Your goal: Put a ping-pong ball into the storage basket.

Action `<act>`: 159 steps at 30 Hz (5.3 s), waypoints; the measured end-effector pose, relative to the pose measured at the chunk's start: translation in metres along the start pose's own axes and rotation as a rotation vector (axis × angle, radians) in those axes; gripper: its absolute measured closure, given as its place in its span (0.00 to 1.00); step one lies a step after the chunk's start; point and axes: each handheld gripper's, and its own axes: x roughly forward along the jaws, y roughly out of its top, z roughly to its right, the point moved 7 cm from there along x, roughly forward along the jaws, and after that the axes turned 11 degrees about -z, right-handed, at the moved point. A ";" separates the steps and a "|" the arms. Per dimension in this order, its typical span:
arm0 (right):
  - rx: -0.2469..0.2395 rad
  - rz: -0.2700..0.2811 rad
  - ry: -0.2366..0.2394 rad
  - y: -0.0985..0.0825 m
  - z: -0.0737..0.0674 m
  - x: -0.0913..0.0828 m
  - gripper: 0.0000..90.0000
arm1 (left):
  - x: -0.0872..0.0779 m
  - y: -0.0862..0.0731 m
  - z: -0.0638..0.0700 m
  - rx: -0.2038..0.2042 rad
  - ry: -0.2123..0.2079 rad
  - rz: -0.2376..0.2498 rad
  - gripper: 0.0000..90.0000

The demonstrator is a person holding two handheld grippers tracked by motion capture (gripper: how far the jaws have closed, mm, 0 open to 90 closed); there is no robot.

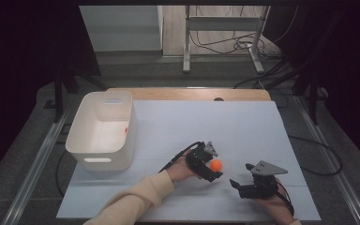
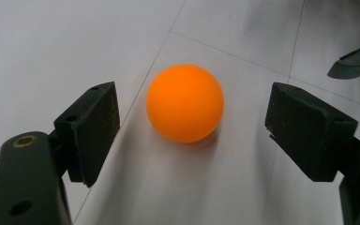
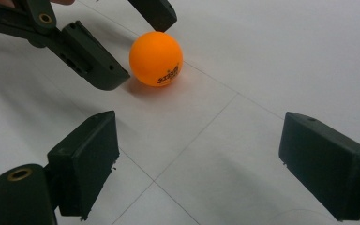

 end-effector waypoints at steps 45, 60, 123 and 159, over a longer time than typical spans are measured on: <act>0.003 0.001 -0.003 0.000 0.001 0.000 0.14 | -0.036 0.003 -0.009 -0.012 0.021 0.102 0.56; 0.000 0.001 -0.002 0.000 0.000 0.000 0.14 | -0.067 0.007 -0.014 -0.047 0.025 0.208 0.56; -0.001 -0.001 -0.008 -0.001 0.001 0.000 0.15 | -0.166 -0.010 -0.049 -0.131 0.096 0.406 0.56; 0.004 0.022 -0.010 0.001 0.002 -0.003 0.15 | -0.213 -0.041 -0.082 -0.237 0.200 0.455 0.56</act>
